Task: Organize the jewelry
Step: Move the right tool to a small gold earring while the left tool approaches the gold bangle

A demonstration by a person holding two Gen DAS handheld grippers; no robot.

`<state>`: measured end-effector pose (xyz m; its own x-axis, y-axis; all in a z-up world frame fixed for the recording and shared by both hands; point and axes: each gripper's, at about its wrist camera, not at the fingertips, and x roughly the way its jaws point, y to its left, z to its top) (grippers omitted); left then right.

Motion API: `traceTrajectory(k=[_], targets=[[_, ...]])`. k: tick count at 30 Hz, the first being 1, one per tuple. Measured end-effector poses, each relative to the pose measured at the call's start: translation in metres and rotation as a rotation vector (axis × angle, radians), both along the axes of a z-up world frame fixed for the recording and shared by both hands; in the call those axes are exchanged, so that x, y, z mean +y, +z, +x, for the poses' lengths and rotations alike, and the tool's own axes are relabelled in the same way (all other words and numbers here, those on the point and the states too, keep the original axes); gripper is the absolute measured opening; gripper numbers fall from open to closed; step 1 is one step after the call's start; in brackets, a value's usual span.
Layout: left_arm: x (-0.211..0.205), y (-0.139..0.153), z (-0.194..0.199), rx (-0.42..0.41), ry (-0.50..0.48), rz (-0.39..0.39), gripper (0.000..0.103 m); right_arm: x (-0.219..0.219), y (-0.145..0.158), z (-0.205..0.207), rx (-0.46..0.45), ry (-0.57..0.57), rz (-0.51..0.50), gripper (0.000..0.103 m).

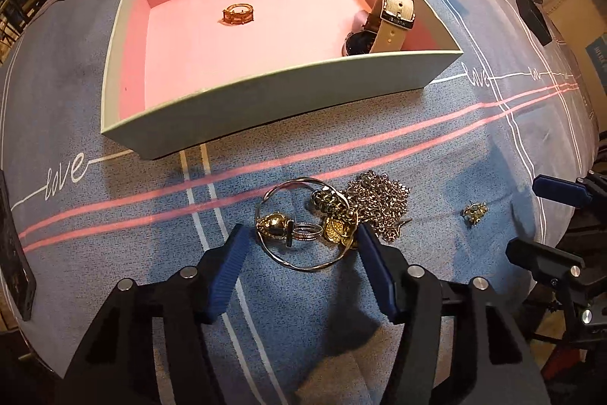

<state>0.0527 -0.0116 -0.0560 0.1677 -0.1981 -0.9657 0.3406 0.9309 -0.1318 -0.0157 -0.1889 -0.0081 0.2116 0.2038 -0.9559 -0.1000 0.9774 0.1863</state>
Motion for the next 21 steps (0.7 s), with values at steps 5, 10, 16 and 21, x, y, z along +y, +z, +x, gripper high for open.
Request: traceTrajectory(k=[5, 10, 16, 21], targets=[[0.010, 0.005, -0.001, 0.000, 0.046, -0.050, 0.053, 0.007, -0.010, 0.004, 0.015, 0.018, -0.010, 0.078], [0.025, 0.020, -0.002, -0.011, 0.075, -0.037, 0.053, 0.015, -0.023, 0.005, 0.013, 0.053, -0.049, 0.078], [0.038, 0.032, -0.017, -0.015, 0.084, -0.031, 0.053, 0.032, -0.035, 0.007, -0.029, 0.141, -0.059, 0.040], [0.035, 0.025, -0.020, 0.006, 0.090, -0.027, 0.053, 0.041, -0.036, 0.013, -0.019, 0.161, -0.067, 0.018]])
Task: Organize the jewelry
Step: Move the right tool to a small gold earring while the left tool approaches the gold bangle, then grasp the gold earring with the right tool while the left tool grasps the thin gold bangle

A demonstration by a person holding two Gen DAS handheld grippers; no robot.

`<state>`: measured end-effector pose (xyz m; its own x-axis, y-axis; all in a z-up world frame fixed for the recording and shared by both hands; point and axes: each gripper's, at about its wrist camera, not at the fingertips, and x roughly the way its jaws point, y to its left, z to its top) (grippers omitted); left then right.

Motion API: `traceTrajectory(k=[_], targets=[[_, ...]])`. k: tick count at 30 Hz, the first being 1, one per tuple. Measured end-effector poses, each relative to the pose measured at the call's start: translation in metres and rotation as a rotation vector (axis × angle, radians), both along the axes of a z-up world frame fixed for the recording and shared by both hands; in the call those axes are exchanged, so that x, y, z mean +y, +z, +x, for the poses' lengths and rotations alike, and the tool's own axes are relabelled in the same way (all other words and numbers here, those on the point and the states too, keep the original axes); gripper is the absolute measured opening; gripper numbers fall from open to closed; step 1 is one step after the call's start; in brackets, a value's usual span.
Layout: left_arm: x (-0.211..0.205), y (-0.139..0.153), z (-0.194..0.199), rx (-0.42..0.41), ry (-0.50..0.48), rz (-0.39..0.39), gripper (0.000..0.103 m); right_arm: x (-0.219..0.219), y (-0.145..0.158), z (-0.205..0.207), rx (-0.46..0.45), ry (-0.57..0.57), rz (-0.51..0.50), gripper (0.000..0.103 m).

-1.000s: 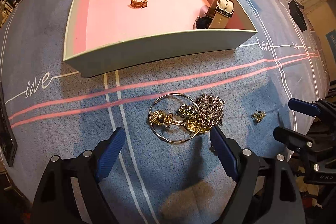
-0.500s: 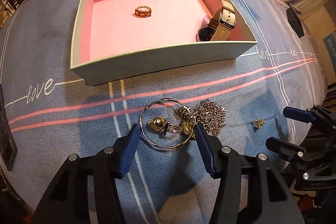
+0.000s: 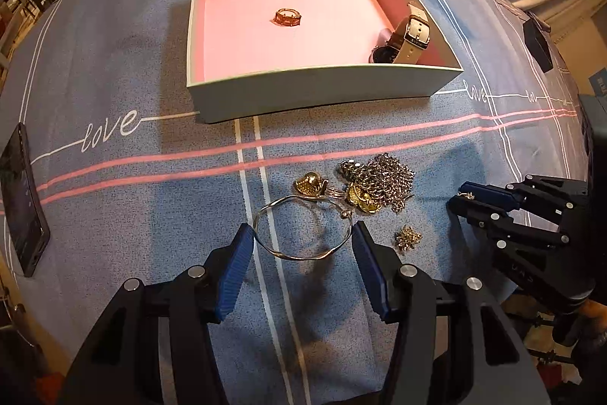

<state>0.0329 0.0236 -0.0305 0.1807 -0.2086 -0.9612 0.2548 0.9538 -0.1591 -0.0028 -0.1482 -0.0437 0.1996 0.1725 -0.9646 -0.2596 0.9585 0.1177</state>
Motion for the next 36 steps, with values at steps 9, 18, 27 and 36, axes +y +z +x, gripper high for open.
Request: traceTrajectory(k=[9, 18, 27, 36], targets=[[0.000, 0.008, 0.004, -0.016, 0.001, -0.005, 0.053, -0.001, 0.025, 0.010, -0.033, -0.009, 0.063, 0.018], [0.003, 0.017, 0.007, -0.020, 0.016, -0.007, 0.053, 0.012, 0.026, 0.015, -0.019, 0.033, 0.072, 0.018], [0.003, 0.035, 0.008, -0.043, 0.018, -0.010, 0.053, 0.025, 0.038, 0.023, -0.040, 0.062, 0.080, 0.018], [0.005, 0.034, 0.006, -0.029, 0.034, -0.001, 0.053, 0.027, 0.045, 0.025, -0.041, 0.082, 0.086, 0.018]])
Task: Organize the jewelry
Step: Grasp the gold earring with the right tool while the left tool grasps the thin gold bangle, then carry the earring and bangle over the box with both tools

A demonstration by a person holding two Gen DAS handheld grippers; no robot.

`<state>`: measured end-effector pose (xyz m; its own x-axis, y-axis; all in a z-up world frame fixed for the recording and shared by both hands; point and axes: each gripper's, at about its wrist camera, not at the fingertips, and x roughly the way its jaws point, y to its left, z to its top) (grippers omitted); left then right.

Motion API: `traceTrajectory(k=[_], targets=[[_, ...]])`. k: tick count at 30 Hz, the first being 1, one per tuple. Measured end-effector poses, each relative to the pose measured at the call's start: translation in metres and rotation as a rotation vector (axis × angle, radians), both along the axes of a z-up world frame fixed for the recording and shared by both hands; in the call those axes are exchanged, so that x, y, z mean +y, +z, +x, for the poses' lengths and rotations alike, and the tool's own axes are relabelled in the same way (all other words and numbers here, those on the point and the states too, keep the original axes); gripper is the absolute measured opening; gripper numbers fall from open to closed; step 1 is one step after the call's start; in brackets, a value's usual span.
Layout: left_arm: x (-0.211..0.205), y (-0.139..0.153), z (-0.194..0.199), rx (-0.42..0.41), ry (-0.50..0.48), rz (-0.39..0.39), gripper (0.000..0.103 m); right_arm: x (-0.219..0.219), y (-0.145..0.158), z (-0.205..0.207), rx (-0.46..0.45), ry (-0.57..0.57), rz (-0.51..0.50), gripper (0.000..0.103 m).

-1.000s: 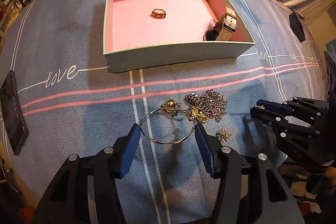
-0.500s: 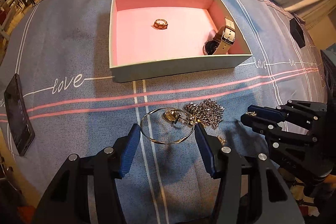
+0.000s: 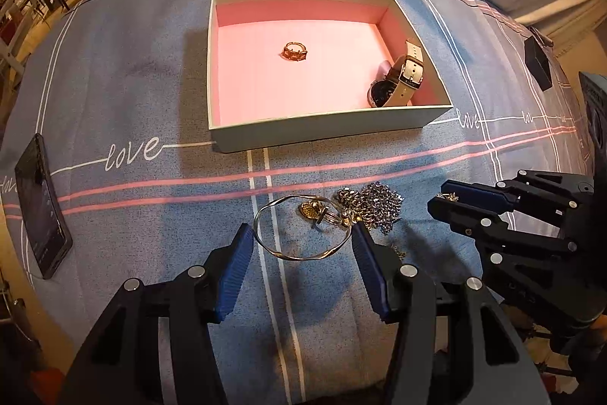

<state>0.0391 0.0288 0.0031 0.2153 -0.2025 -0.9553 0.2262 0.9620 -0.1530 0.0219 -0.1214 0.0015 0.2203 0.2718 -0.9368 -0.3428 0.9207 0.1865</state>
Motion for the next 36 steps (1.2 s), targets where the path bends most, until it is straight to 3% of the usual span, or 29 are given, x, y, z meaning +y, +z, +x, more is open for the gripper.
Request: traceTrajectory(k=[18, 36], targets=[[-0.003, 0.007, 0.001, -0.005, 0.004, -0.010, 0.053, 0.002, 0.012, 0.001, -0.020, 0.010, -0.002, 0.018], [-0.006, 0.056, 0.034, -0.094, 0.038, -0.023, 0.053, -0.013, 0.051, 0.040, -0.107, -0.042, 0.006, 0.018]])
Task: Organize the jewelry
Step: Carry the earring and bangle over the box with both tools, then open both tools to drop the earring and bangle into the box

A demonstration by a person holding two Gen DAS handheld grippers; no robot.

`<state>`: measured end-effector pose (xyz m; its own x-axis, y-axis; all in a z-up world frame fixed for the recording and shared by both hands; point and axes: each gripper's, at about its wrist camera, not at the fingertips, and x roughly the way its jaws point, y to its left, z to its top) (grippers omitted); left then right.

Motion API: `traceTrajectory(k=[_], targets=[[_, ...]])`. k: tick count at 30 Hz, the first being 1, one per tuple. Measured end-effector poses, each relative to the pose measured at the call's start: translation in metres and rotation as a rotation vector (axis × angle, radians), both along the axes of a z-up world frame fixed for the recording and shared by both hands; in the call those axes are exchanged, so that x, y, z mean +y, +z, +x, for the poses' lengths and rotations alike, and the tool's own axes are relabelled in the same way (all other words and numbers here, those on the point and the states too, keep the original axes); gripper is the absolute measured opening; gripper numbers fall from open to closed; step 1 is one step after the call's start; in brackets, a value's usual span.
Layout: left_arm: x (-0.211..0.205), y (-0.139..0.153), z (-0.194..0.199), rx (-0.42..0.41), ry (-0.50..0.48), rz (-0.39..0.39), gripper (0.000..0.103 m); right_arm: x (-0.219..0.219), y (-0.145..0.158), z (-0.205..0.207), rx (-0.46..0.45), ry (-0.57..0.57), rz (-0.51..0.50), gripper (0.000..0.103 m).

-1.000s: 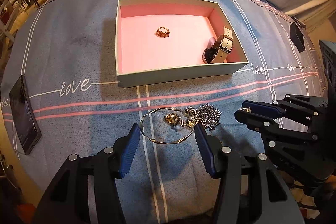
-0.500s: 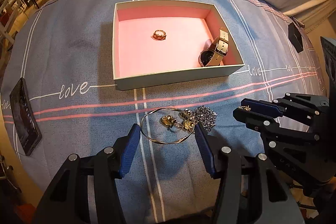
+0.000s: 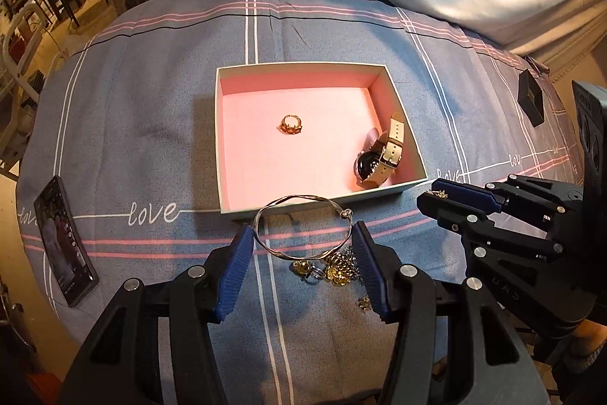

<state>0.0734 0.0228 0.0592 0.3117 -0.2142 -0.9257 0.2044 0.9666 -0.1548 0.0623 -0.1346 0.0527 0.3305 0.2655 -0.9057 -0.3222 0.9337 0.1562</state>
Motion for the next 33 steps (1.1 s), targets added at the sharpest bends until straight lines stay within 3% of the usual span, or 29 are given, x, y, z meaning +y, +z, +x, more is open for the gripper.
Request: traceTrajectory(k=[9, 33], targets=[[-0.003, 0.008, 0.033, -0.022, 0.024, -0.002, 0.053, 0.009, 0.003, 0.023, -0.015, 0.009, -0.006, 0.018], [-0.006, -0.033, 0.082, 0.075, 0.047, 0.007, 0.053, 0.026, -0.026, 0.069, 0.066, 0.074, -0.045, 0.018]])
